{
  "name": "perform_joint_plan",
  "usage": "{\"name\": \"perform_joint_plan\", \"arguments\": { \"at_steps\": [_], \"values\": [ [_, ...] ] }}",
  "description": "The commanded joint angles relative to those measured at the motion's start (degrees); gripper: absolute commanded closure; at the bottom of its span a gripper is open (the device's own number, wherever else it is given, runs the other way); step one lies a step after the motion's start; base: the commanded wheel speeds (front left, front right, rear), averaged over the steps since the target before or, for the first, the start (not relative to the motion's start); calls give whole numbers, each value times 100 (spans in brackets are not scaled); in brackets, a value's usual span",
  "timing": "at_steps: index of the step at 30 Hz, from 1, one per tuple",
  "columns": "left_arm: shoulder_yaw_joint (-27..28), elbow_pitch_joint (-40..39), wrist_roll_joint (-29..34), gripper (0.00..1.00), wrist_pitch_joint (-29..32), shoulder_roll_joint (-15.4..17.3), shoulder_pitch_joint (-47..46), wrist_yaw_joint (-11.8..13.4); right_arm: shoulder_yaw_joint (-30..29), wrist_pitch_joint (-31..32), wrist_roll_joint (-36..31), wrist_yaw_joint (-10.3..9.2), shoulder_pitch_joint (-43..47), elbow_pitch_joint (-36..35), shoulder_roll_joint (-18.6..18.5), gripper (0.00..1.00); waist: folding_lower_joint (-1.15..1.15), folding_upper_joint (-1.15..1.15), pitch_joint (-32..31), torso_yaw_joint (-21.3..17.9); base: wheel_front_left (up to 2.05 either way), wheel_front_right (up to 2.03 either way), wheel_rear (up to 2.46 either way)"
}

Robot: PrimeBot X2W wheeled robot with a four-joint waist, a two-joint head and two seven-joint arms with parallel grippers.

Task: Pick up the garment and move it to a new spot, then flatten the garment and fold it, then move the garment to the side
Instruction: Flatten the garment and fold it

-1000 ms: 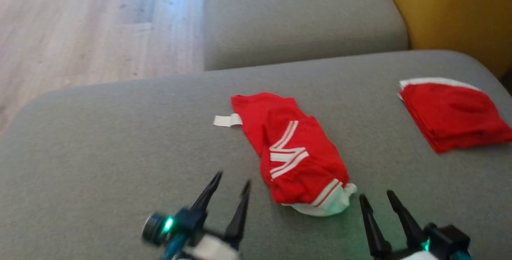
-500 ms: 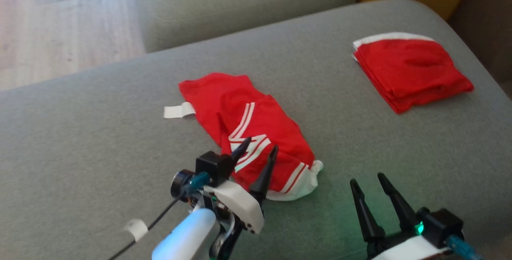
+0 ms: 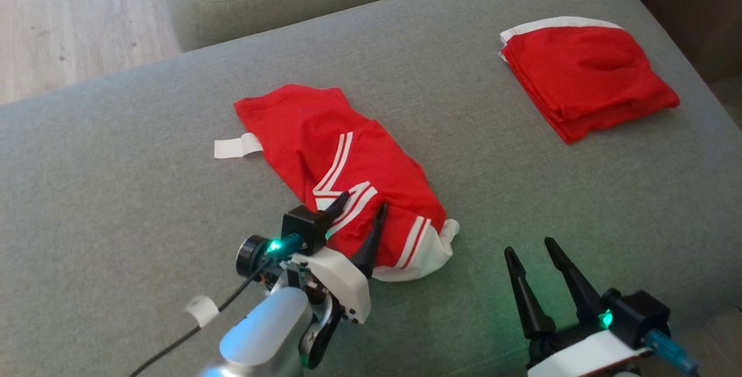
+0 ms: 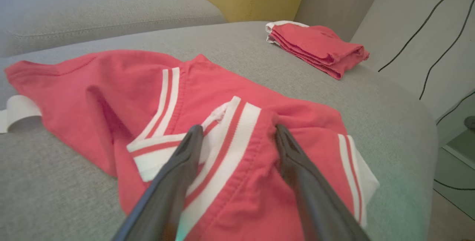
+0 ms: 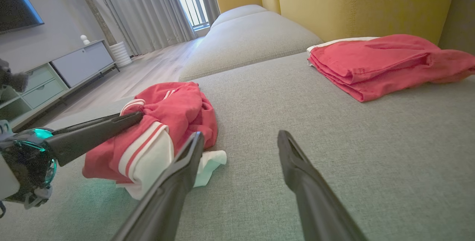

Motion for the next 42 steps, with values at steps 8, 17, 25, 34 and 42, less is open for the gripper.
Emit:
{"name": "perform_joint_plan", "arguments": {
  "at_steps": [8, 17, 25, 34, 42],
  "values": [
    [-199, -296, -329, 100, -332, -1, -307, -95, 129, -62, 29, -4, -166, -98, -40, 0, -1, 0, -236, 125, 0, 0, 0],
    [-364, -1174, -761, 100, -151, -2, -1021, -342, 175, -62, 30, -4, -89, -91, -17, 0, -1, 0, -566, 83, 0, 0, 0],
    [486, -1436, -1442, 100, -102, -2, -2824, -192, 202, -62, 30, -4, -102, -80, 47, 0, -1, 0, -672, -191, 0, 0, 0],
    [833, -803, -1955, 100, -226, 81, -2588, 41, 95, -62, 19, -4, -42, -127, 122, 0, -1, 0, -685, -230, 0, 0, 0],
    [835, -592, -2308, 100, -659, 308, -84, 273, -115, -62, -5, -4, 105, -165, 125, 0, -1, 0, -531, 197, 0, 0, 0]
  ]
}}
